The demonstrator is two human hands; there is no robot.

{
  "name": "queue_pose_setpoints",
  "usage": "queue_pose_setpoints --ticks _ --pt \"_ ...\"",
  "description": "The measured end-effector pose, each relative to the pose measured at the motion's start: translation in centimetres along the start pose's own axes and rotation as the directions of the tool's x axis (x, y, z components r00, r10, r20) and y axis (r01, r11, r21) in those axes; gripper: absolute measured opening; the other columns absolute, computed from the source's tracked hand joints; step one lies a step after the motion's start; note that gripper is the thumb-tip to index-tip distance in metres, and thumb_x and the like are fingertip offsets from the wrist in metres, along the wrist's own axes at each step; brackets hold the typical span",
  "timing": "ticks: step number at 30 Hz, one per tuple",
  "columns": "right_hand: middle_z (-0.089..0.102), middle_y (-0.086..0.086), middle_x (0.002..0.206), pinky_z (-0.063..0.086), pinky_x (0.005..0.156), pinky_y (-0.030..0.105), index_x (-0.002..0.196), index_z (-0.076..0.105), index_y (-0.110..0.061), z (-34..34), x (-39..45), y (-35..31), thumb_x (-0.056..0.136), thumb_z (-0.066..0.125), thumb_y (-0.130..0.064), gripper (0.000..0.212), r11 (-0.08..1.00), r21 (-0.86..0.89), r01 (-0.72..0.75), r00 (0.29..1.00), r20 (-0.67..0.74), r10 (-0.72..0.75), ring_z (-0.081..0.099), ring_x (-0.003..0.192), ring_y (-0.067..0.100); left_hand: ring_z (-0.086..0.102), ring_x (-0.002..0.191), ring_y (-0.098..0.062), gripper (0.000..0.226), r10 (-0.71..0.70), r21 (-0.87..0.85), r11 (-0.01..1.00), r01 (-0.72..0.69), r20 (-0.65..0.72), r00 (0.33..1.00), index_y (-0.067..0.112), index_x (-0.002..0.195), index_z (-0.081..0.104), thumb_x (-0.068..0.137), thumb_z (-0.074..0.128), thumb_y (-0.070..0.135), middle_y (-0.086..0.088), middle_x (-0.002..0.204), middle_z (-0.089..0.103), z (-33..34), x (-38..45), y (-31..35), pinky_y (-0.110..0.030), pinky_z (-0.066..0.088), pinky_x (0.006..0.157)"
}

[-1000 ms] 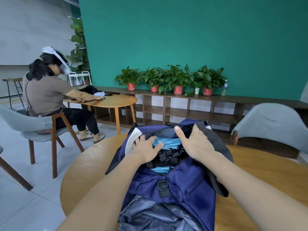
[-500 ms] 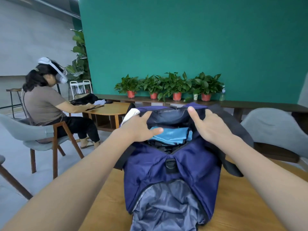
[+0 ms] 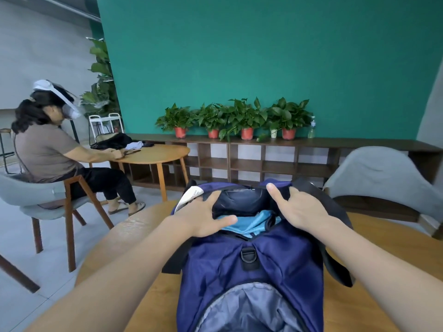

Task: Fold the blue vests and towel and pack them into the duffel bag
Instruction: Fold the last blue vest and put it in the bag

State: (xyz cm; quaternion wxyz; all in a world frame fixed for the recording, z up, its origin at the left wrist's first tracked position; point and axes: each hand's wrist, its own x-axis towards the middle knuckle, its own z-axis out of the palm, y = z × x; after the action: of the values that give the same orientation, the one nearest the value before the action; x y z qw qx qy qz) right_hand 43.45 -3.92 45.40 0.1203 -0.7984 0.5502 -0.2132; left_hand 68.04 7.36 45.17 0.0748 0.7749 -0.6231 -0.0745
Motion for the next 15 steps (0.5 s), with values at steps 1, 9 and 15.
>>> queue_pose_setpoints --ticks 1,9,15 --pt "0.06 0.019 0.133 0.039 0.102 0.041 0.133 0.053 -0.007 0.5 0.0 0.2 0.083 0.012 -0.088 0.103 1.0 -0.014 0.015 1.0 -0.017 -0.015 0.054 0.124 0.034 0.03 0.149 -0.03 0.109 0.017 -0.003 1.0 -0.017 -0.017 1.0 0.036 0.16 -0.006 0.077 0.038 0.091 -0.012 0.16 0.034 0.6 0.1 -0.1 -0.04 0.029 0.118" --pt "0.069 0.008 0.104 0.03 0.112 0.039 0.111 0.06 -0.029 3.1 -3.2 0.2 0.091 -0.002 -0.076 0.08 0.875 -0.32 0.364 0.931 0.137 -0.338 0.059 0.117 0.027 0.064 0.107 -0.023 0.099 0.108 -0.072 0.992 -0.108 0.003 0.994 0.044 0.155 -0.019 0.083 0.033 0.088 -0.01 0.108 0.072 4.7 -1.1 -0.5 -0.035 0.047 0.097" --pt "0.06 -0.001 0.07 0.037 0.073 0.037 0.069 0.055 -0.02 3.8 -3.4 2.3 0.082 0.004 -0.086 0.085 0.875 -0.203 0.44 0.898 0.092 -0.431 0.058 0.086 0.023 0.053 0.063 -0.006 0.084 0.25 -0.109 0.96 -0.259 -0.094 0.964 0.026 0.154 0.027 0.089 0.032 0.079 0.002 0.06 0.057 5.5 -2.7 -0.7 -0.034 0.047 0.073"
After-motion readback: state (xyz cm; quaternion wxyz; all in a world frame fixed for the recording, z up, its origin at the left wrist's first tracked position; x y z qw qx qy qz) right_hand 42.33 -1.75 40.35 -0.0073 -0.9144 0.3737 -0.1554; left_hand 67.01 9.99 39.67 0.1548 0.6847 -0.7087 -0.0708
